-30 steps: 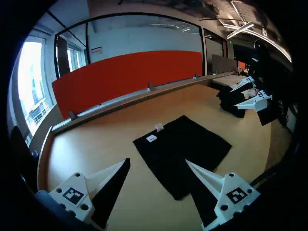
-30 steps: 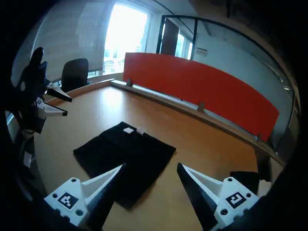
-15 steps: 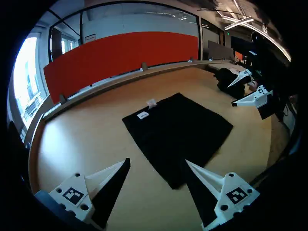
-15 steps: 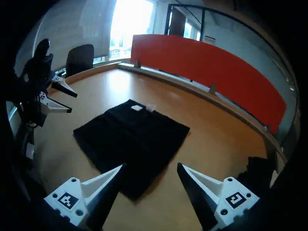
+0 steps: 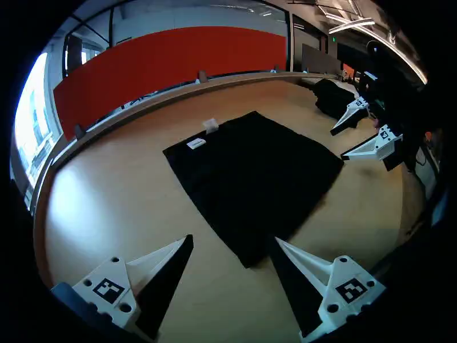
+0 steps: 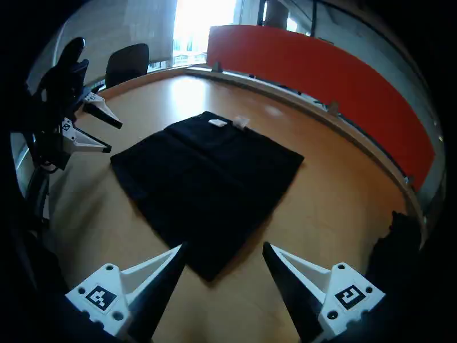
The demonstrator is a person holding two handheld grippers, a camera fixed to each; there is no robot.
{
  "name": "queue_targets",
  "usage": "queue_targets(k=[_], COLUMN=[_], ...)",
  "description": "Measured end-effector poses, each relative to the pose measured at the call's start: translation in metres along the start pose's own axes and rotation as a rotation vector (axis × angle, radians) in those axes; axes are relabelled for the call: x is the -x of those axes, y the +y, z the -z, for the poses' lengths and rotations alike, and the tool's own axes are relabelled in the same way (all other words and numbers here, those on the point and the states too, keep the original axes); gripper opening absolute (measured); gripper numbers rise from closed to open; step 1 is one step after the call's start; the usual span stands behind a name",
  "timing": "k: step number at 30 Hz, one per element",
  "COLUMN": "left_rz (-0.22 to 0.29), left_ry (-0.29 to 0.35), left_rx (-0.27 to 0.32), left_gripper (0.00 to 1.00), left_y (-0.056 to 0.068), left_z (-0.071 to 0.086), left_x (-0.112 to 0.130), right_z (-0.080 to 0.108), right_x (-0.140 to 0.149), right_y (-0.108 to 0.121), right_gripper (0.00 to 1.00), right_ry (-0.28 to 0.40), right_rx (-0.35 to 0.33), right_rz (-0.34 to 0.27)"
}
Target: Fold towel
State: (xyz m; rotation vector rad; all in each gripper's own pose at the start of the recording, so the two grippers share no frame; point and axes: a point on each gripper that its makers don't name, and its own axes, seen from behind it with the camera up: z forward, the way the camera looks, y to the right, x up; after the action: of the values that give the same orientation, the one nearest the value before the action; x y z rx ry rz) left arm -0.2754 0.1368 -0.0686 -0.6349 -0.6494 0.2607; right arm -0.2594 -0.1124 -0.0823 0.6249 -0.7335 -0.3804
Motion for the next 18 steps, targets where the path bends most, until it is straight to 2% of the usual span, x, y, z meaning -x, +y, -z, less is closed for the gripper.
queue_targets(k=[8, 18], left_rz=[-0.027, -0.023], left_ry=[-0.033, -0.067], left_rx=[0.029, 0.06], left_gripper=[0.95, 0.95], left_y=[0.011, 0.022], left_z=[-0.006, -0.013], left_x=[0.014, 0.025], right_z=[-0.005, -0.007], right_x=[0.015, 0.026], right_y=[-0.005, -0.005], right_gripper=[1.0, 0.99], right_ry=[-0.034, -0.056], right_rx=[-0.019, -0.031], right_rz=[0.022, 0.028])
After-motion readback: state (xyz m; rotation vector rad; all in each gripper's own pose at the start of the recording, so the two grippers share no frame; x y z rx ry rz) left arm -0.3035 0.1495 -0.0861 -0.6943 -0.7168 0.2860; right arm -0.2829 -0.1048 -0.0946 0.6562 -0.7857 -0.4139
